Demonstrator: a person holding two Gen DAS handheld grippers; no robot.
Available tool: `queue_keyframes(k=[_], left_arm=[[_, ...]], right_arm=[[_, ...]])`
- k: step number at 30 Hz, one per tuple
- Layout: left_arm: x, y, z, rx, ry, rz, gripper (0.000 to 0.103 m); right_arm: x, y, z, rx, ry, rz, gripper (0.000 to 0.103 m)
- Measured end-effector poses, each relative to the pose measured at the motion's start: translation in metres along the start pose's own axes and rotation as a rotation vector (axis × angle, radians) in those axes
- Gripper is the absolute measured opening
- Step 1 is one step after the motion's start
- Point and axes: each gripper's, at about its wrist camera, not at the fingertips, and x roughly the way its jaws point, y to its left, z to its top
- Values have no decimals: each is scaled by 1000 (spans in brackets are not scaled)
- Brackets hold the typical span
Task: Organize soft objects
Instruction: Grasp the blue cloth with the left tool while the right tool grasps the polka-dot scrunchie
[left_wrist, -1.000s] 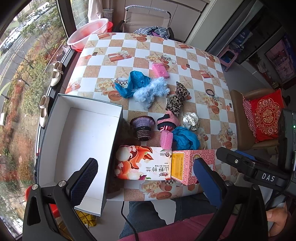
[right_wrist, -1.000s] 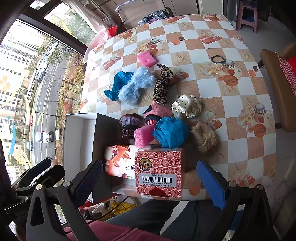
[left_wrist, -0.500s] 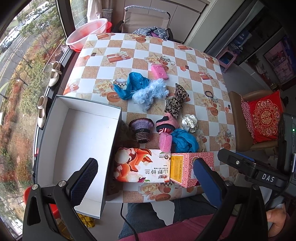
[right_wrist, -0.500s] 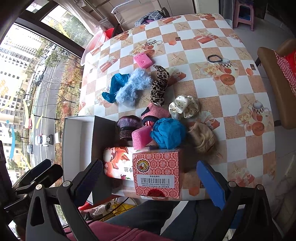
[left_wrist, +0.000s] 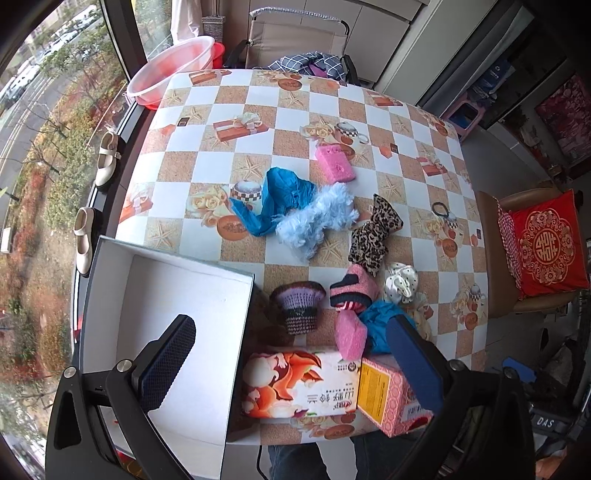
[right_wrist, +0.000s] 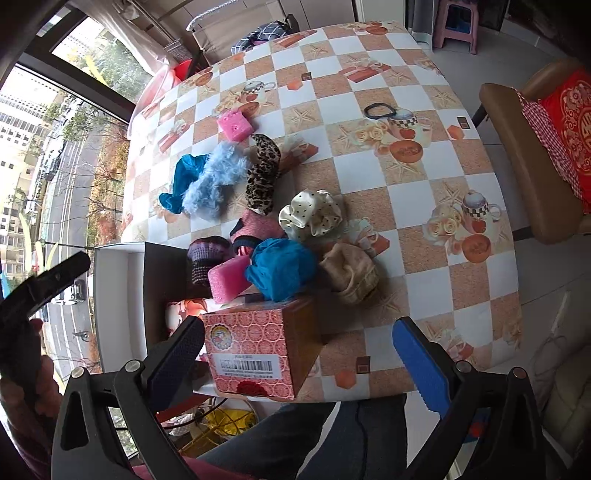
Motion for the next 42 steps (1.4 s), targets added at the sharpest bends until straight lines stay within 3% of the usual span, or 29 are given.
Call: queue_keyframes(k=[8, 12, 16, 21, 28, 32, 34, 37, 42], left_arm=[[77, 16, 76, -83, 21, 140, 103], [119, 27, 98, -138, 74, 162, 103], [158, 34, 110, -150, 116, 243, 103], [195, 39, 118, -189, 156, 201, 103], [229, 37, 121, -129, 174, 373, 103], [227, 66, 122, -222, 149, 519, 103], [222, 79, 125, -285, 150, 465, 103], [215, 81, 128, -273, 135, 430, 103], [220, 75, 128, -253, 165, 386, 103]], right_arm=[[31, -33, 41, 10, 39, -4, 102], [61, -37, 58, -35, 96, -10, 102], [85, -37, 70, -90, 146, -12, 102], [110, -39, 81, -131, 188, -17, 102], [139, -38, 100, -146, 213, -31, 102], [167, -21, 115, -170, 226, -40, 102], [185, -11, 119, -203, 237, -62, 102], [209, -7, 119, -245, 256, -110, 102], [201, -52, 137, -219, 181, -320, 102]])
